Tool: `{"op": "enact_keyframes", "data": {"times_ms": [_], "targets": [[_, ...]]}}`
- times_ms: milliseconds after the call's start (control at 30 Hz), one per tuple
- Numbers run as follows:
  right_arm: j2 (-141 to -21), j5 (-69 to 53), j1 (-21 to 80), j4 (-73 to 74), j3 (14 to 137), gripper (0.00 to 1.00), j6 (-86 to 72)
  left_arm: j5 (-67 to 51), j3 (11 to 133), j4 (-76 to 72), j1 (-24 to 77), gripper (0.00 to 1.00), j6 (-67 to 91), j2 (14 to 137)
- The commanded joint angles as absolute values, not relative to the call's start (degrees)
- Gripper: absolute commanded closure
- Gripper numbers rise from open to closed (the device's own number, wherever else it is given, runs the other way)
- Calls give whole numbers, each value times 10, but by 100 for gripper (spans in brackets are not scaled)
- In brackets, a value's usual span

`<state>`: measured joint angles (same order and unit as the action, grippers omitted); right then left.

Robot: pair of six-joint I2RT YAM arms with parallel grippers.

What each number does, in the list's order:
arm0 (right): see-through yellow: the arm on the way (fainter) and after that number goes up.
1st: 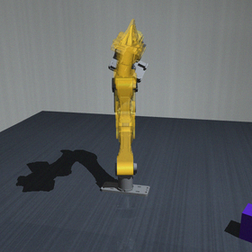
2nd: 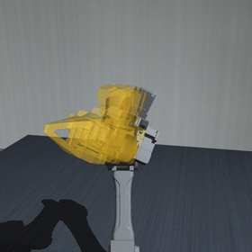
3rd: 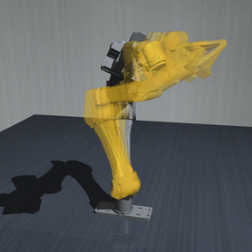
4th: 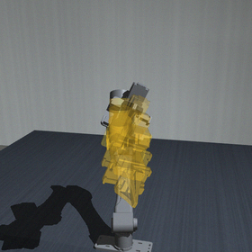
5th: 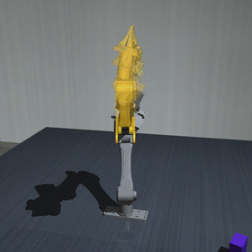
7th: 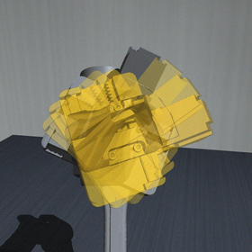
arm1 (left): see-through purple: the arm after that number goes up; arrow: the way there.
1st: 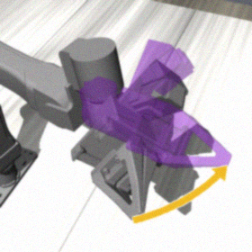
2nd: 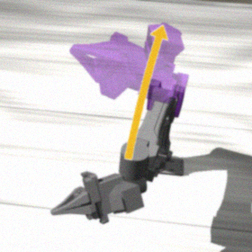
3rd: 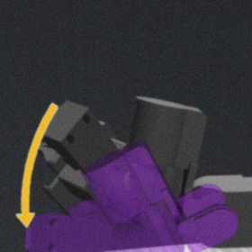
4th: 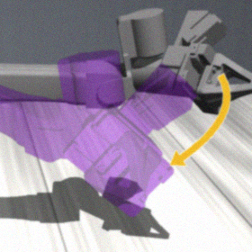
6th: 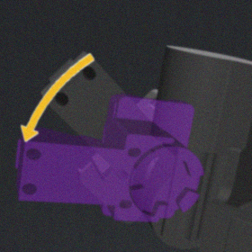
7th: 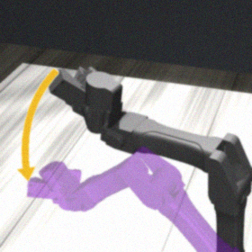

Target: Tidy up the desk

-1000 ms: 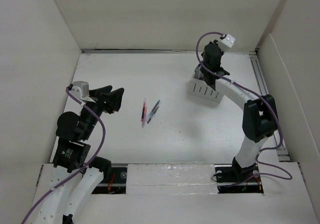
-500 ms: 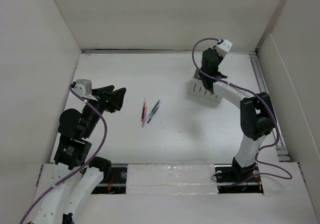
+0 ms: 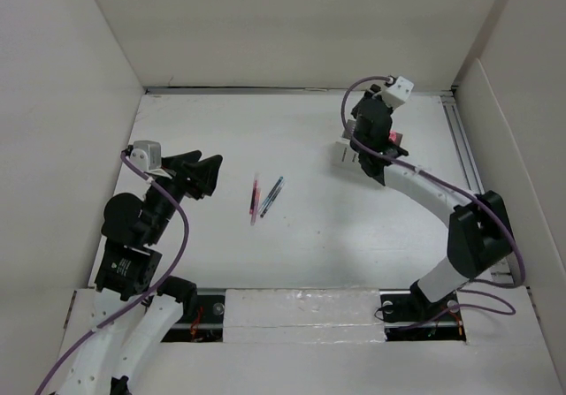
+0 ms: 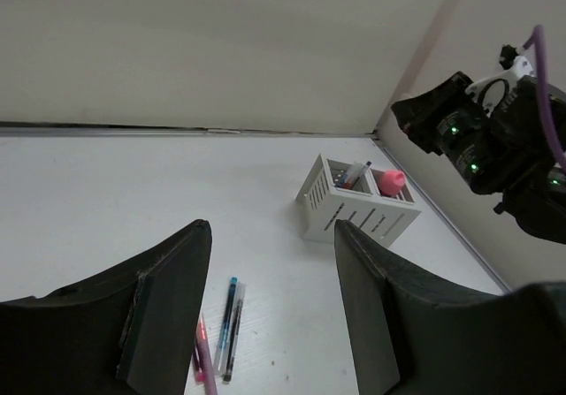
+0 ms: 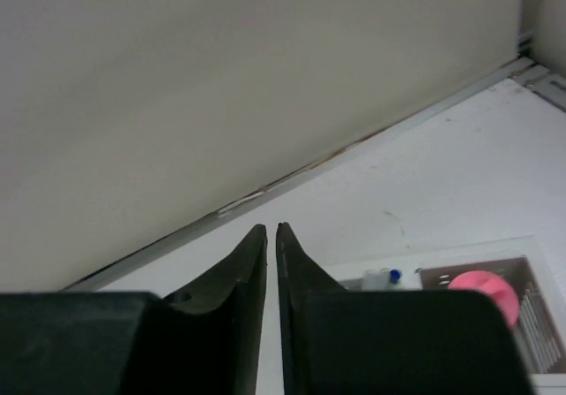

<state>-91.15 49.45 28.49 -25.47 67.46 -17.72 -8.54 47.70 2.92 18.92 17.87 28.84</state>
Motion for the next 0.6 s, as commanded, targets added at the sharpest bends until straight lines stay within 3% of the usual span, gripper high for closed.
{"op": "enact_keyframes", "data": {"times_ms": [0, 67, 300, 533, 567], "targets": [[-874, 447, 341, -233, 644, 89, -216, -89, 483, 9, 191, 47, 178, 280], [-879, 400, 399, -198, 615, 100, -265, -86, 482, 5, 191, 47, 178, 279], [-960, 309, 490, -128, 626, 100, -323, -93, 481, 5, 191, 47, 178, 279], [-1030, 255, 534, -65, 663, 52, -349, -91, 481, 5, 191, 47, 178, 279], [-1045, 251, 534, -65, 666, 52, -354, -91, 483, 8, 191, 47, 178, 279]]}}
